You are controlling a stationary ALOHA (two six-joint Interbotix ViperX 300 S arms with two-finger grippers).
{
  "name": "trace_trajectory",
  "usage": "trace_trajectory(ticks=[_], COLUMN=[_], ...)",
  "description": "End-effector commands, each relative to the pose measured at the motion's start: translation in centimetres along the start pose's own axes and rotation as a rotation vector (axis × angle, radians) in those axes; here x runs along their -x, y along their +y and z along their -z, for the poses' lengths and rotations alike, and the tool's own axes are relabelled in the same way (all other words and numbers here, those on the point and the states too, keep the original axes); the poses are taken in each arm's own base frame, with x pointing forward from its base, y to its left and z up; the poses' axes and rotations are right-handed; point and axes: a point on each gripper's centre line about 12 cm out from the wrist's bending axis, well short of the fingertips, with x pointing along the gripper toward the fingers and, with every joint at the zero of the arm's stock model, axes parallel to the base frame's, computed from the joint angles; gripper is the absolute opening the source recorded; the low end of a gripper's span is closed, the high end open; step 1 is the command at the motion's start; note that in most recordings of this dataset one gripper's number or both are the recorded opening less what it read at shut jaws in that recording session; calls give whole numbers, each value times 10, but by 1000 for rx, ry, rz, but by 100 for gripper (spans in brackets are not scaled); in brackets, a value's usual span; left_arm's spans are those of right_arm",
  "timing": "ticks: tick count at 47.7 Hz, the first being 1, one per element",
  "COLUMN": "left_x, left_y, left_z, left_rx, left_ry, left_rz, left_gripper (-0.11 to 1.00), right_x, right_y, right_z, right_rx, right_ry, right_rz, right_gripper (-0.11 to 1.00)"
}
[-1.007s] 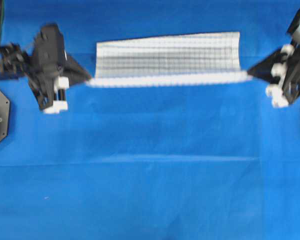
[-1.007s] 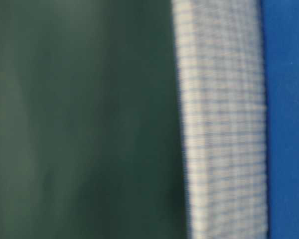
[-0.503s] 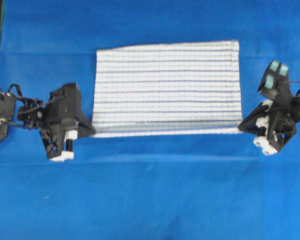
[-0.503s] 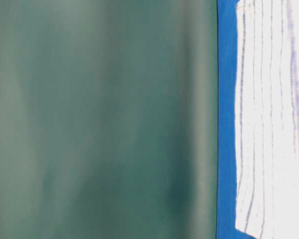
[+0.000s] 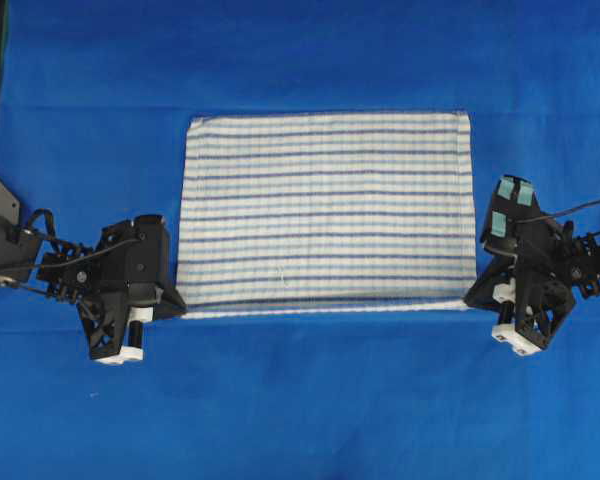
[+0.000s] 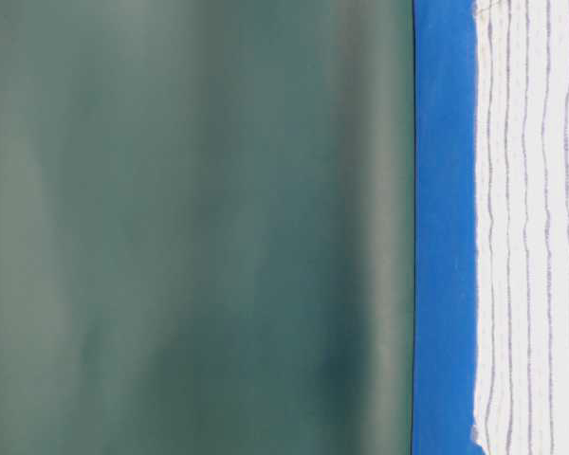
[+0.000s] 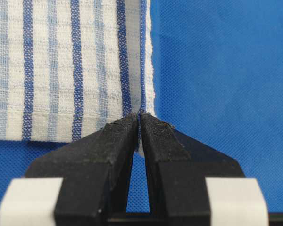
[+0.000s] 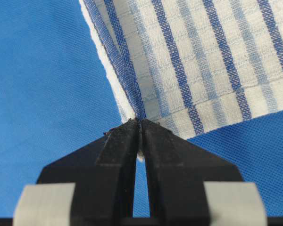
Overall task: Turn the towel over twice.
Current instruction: 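Swing the held edge forward and lay it down at the near side, then open both grippers and withdraw them sideways from the towel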
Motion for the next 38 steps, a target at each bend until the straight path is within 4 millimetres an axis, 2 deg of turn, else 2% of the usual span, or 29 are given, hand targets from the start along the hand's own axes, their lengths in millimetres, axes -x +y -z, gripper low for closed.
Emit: trace_trajectory(ticks=[1, 18, 21, 23, 28, 32, 35, 38], left_x=[1, 1, 2, 2, 5, 11, 16, 25], left_y=[-3, -4, -4, -5, -6, -7, -5, -3], left_z=[-6, -8, -10, -12, -16, -23, -28, -34], left_rx=[-2, 0, 2, 2, -14, -26, -32, -40], left_ry=[-18, -27, -33, -37, -52, -78, -95, -123], left_rz=[10, 11, 13, 15, 19, 24, 22, 18], left_gripper=[4, 4, 8, 16, 45, 71, 85, 86], right_x=[1, 1, 2, 3, 6, 14, 23, 35], right_y=[6, 8, 9, 11, 18, 23, 26, 28], right_z=[-5, -6, -7, -10, -18, -25, -32, -40], right_rx=[3, 6, 6, 9, 35, 71, 115, 150], right_ry=[-15, -16, -19, -26, -51, -77, -105, -143], right_rz=[-18, -19, -22, -28, -48, -60, -61, -62], right_gripper=[5, 6, 6, 12, 45, 65, 67, 63])
